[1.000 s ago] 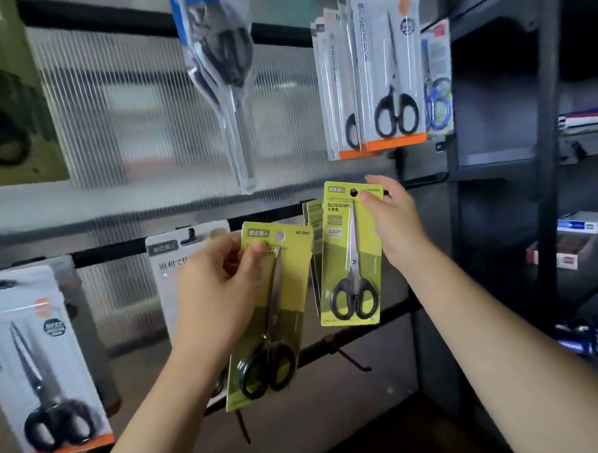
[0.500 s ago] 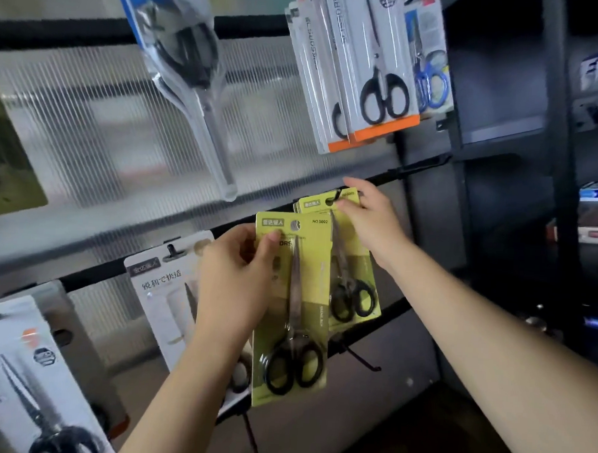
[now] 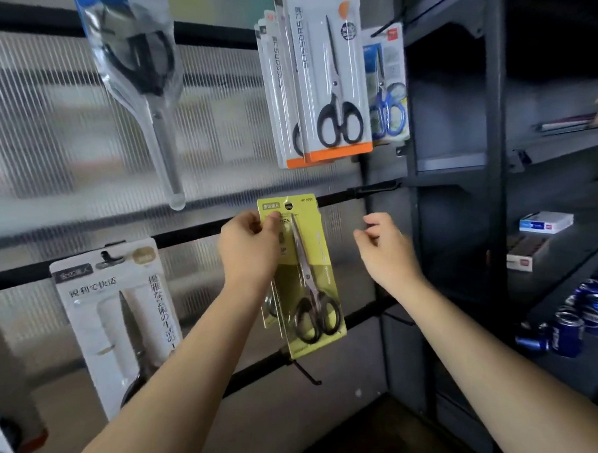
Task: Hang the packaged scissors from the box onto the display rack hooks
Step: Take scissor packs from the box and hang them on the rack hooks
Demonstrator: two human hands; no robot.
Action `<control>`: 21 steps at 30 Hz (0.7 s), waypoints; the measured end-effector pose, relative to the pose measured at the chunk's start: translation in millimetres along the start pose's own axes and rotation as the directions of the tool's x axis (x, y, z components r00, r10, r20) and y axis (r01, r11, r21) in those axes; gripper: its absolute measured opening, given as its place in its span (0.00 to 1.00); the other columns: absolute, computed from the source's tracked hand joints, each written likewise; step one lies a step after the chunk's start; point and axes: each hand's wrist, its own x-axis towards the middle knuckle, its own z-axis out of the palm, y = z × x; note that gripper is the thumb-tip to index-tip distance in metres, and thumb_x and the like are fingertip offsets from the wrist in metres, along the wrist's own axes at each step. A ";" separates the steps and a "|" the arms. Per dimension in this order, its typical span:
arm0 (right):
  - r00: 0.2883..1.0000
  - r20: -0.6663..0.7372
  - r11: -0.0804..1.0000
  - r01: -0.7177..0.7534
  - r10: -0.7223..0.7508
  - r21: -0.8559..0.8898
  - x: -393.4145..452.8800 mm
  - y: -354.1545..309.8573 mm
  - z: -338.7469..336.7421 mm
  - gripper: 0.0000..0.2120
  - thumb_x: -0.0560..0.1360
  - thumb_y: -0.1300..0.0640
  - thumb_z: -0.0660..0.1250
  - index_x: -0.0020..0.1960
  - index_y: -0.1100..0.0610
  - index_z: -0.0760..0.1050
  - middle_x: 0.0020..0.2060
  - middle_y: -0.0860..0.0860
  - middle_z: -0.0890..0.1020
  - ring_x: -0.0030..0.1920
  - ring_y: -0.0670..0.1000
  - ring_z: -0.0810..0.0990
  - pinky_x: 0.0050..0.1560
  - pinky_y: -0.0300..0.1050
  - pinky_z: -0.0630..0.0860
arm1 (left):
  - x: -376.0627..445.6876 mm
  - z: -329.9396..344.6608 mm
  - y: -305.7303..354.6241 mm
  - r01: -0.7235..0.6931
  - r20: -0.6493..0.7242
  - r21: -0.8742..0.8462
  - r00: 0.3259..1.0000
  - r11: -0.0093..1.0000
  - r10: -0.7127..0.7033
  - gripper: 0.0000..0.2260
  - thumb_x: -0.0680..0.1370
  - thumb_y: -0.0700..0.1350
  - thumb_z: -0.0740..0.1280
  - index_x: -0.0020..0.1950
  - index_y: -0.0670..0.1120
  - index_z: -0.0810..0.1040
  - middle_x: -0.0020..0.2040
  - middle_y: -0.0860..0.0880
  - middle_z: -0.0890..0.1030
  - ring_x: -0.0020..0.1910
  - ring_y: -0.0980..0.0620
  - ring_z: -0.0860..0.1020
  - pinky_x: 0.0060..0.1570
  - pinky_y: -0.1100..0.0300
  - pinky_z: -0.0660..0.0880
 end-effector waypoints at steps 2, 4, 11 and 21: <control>1.000 0.025 1.000 0.006 -0.006 -0.026 -6.3 5.1 0.5 0.16 0.79 0.55 0.61 0.66 0.57 0.68 0.55 0.53 0.80 0.52 0.51 0.76 0.44 0.35 0.64 | 2.0 2.2 -0.5 0.002 -0.014 0.017 1.000 1.000 -0.002 0.10 0.78 0.45 0.66 0.44 0.38 0.79 0.34 0.48 0.79 0.33 0.55 0.77 0.40 0.54 0.78; 0.998 0.053 0.999 0.019 -0.016 -0.043 -12.8 9.2 4.0 0.16 0.79 0.56 0.61 0.66 0.59 0.68 0.54 0.54 0.80 0.54 0.54 0.76 0.43 0.35 0.63 | 2.4 2.8 -0.7 -0.010 -0.022 0.067 1.000 0.998 0.011 0.09 0.78 0.44 0.66 0.42 0.41 0.79 0.33 0.51 0.78 0.30 0.59 0.76 0.37 0.59 0.77; 0.986 0.155 0.991 0.073 -0.055 -0.109 -35.2 20.9 22.4 0.16 0.79 0.55 0.61 0.66 0.57 0.68 0.53 0.52 0.80 0.52 0.55 0.78 0.53 0.48 0.75 | 3.2 2.4 -10.6 -0.009 -0.056 0.233 0.998 0.973 0.022 0.11 0.77 0.45 0.67 0.42 0.38 0.80 0.35 0.45 0.80 0.34 0.50 0.76 0.41 0.54 0.77; 0.982 0.184 0.959 0.097 -0.048 -0.267 -85.9 56.7 42.8 0.16 0.78 0.56 0.62 0.65 0.59 0.70 0.58 0.57 0.77 0.56 0.59 0.77 0.53 0.51 0.75 | -36.6 -8.0 -56.0 0.095 0.040 0.230 0.993 0.969 -0.107 0.07 0.75 0.49 0.69 0.46 0.46 0.80 0.41 0.49 0.82 0.43 0.51 0.81 0.49 0.51 0.79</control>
